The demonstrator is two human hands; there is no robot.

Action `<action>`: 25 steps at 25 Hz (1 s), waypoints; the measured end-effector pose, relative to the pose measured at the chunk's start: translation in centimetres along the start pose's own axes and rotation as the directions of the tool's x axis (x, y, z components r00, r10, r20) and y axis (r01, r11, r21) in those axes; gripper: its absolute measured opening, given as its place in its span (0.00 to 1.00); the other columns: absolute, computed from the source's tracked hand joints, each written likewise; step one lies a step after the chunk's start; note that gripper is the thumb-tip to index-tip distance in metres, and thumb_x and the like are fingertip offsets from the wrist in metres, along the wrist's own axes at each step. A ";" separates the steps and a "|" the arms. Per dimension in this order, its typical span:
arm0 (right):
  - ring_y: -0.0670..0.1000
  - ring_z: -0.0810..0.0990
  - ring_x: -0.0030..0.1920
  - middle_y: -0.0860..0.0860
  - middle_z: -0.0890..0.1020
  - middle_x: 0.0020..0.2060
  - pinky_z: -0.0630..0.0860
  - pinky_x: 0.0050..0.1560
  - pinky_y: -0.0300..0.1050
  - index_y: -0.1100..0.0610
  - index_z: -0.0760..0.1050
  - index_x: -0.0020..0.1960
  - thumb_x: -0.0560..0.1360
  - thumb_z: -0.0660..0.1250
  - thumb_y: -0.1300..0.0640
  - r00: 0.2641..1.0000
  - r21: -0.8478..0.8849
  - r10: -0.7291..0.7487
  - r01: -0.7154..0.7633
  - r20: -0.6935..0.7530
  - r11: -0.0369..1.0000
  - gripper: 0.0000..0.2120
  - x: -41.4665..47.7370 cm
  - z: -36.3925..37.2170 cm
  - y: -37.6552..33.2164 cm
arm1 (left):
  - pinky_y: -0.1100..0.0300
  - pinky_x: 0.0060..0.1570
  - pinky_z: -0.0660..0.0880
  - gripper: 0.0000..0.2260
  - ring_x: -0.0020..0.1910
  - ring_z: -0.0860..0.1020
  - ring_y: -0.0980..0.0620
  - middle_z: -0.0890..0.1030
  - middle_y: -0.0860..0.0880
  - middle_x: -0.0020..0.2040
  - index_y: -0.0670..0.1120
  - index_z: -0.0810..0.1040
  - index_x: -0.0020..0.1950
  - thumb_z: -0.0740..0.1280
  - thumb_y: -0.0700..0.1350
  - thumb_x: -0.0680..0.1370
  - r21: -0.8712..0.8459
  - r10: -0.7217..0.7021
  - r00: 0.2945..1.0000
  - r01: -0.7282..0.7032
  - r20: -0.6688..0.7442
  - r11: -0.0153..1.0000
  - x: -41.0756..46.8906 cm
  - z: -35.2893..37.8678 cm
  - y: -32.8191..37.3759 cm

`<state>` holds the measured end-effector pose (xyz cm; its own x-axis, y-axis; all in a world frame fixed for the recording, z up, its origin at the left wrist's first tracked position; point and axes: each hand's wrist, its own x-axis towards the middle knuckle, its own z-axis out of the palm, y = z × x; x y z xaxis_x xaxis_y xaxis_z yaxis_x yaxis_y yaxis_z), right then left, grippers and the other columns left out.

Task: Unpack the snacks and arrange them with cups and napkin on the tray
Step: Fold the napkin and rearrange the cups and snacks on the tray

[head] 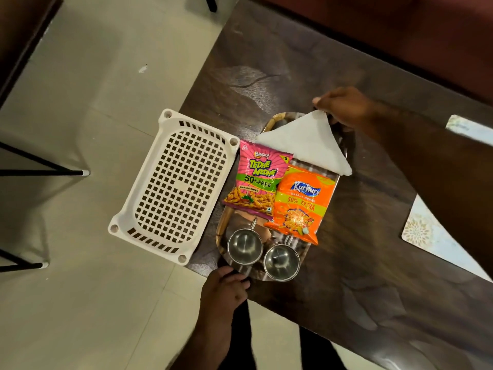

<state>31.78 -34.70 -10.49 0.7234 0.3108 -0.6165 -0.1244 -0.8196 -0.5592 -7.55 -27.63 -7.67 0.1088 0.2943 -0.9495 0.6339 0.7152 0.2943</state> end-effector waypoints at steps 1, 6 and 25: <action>0.56 0.80 0.56 0.58 0.82 0.59 0.74 0.46 0.47 0.56 0.80 0.65 0.82 0.64 0.44 1.000 0.012 0.012 -0.012 0.024 1.000 0.19 0.2 0.3 -0.1 | 0.45 0.62 0.75 0.24 0.59 0.81 0.37 0.82 0.35 0.56 0.37 0.76 0.60 0.66 0.34 0.63 -0.011 0.001 1.000 -0.001 0.017 1.000 0.1 0.3 0.2; 0.54 0.80 0.52 0.54 0.82 0.53 0.73 0.46 0.45 0.57 0.81 0.61 0.83 0.63 0.43 0.997 0.044 -0.013 0.010 0.077 0.999 0.19 0.8 1.8 -0.2 | 0.43 0.61 0.77 0.26 0.53 0.82 0.40 0.82 0.38 0.48 0.39 0.76 0.60 0.65 0.35 0.62 -0.086 0.013 0.998 -0.007 0.064 0.996 0.0 1.0 0.4; 0.52 0.80 0.48 0.51 0.81 0.50 0.81 0.45 0.52 0.51 0.81 0.53 0.80 0.69 0.50 0.940 0.532 0.314 -0.198 -0.137 0.823 0.06 -16.3 -12.8 24.9 | 0.36 0.56 0.75 0.25 0.48 0.80 0.37 0.82 0.43 0.57 0.44 0.75 0.63 0.54 0.28 0.71 0.269 0.176 0.948 -0.247 0.264 0.931 -6.1 12.4 5.5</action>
<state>25.57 -66.35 -7.22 0.7334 -0.0308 -0.6791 -0.6067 -0.4803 -0.6335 4.80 -33.35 -1.62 0.4170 0.2371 -0.8774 0.7689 0.4227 0.4797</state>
